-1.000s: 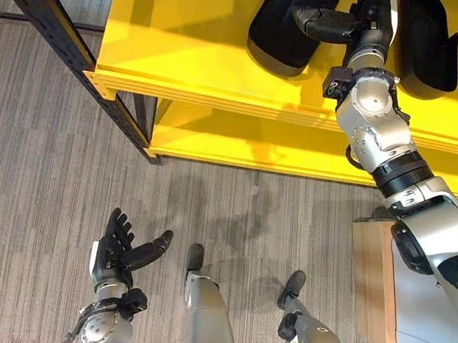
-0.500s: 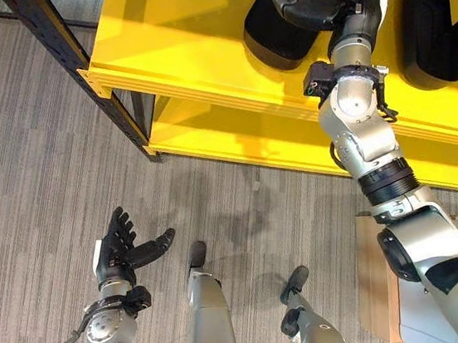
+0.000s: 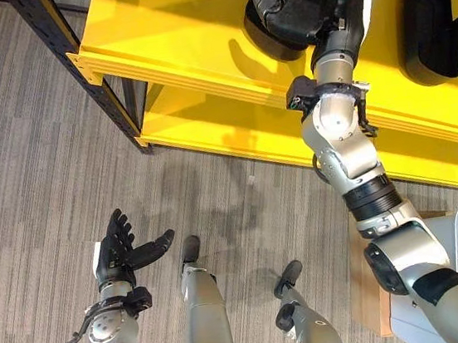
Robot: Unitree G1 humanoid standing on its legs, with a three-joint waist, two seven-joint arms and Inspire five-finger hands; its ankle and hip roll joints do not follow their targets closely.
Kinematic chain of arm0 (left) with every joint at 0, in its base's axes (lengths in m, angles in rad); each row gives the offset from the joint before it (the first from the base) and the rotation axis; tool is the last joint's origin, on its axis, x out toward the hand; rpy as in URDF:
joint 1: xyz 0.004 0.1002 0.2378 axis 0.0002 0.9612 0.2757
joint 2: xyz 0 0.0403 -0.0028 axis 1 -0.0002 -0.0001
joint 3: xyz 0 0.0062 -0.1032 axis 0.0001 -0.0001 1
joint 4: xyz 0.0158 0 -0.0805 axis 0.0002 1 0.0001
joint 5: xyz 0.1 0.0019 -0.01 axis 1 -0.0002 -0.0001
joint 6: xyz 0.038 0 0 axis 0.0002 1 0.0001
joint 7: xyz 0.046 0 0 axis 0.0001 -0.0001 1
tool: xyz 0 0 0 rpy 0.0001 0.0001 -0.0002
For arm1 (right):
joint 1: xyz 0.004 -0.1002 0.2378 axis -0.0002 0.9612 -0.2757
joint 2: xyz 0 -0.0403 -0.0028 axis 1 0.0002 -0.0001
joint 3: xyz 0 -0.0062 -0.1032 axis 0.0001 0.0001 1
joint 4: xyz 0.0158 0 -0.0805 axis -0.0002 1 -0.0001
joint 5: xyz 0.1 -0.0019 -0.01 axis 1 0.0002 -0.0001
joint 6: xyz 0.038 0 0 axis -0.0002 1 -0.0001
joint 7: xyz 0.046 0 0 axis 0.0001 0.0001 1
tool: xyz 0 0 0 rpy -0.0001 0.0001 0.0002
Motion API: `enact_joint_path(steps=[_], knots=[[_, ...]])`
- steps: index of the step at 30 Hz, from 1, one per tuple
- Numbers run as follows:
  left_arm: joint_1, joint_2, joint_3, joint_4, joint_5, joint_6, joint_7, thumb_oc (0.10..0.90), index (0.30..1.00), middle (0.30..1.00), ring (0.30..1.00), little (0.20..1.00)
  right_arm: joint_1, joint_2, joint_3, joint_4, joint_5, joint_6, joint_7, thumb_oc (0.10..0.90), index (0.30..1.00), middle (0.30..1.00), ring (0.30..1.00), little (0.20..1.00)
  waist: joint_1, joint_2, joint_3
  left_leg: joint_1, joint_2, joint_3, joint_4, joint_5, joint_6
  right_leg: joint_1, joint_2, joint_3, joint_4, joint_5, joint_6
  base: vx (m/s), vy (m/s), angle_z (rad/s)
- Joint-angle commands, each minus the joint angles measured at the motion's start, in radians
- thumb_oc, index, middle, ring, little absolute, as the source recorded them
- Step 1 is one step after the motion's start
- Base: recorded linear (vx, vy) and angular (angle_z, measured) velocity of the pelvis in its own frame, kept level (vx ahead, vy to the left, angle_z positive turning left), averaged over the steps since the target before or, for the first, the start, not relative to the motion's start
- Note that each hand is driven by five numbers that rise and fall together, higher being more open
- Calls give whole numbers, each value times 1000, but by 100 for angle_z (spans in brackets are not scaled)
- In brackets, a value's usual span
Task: Move parts from the plastic box to the shelf.
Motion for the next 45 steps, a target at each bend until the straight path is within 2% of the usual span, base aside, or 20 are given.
enact_joint_path(steps=[1, 11, 22, 36, 45], knots=[[46, 32, 35, -138, 57, -77, 13, 900, 1000, 1000, 1000, 1000, -35, -52, -80, -219, -85, -92, -8, 900, 1000, 1000, 1000, 1000, -9, 13, -40, 47, -44, 12, -159, 53, 93, 146, 9, 59, 136, -135, 56, 0, 0, 0], [46, 19, 31, -139, 66, -68, 23, 900, 1000, 1000, 1000, 1000, 52, 17, 0, -308, -42, -115, 70, 900, 1000, 1000, 1000, 1000, -16, 12, -27, 48, -36, 20, -159, 57, 95, 138, 9, 60, 139, -140, 52, 0, 0, 0], [51, 1, 35, -138, 73, -63, 38, 900, 1000, 1000, 1000, 1000, 67, 62, 82, -351, -8, -125, 128, 900, 1000, 1000, 1000, 1000, -22, 4, -27, 58, -28, 29, -176, 65, 93, 135, 11, 62, 136, -140, 52, -1, 0, -1], [52, -1, 36, -132, 72, -65, 44, 900, 1000, 1000, 1000, 1000, 46, 76, 114, -268, 20, -112, 140, 900, 1000, 1000, 1000, 1000, -13, 0, -17, 64, -27, 27, -189, 72, 93, 136, 13, 54, 142, -146, 49, 0, 0, 0], [50, 8, 38, -135, 73, -76, 38, 900, 1000, 1000, 1000, 1000, 5, 42, 92, -153, 38, -97, 135, 900, 1000, 1000, 1000, 1000, -7, 9, -3, 63, -26, 26, -195, 79, 91, 127, 13, 48, 153, -158, 46, 0, 0, 0]])
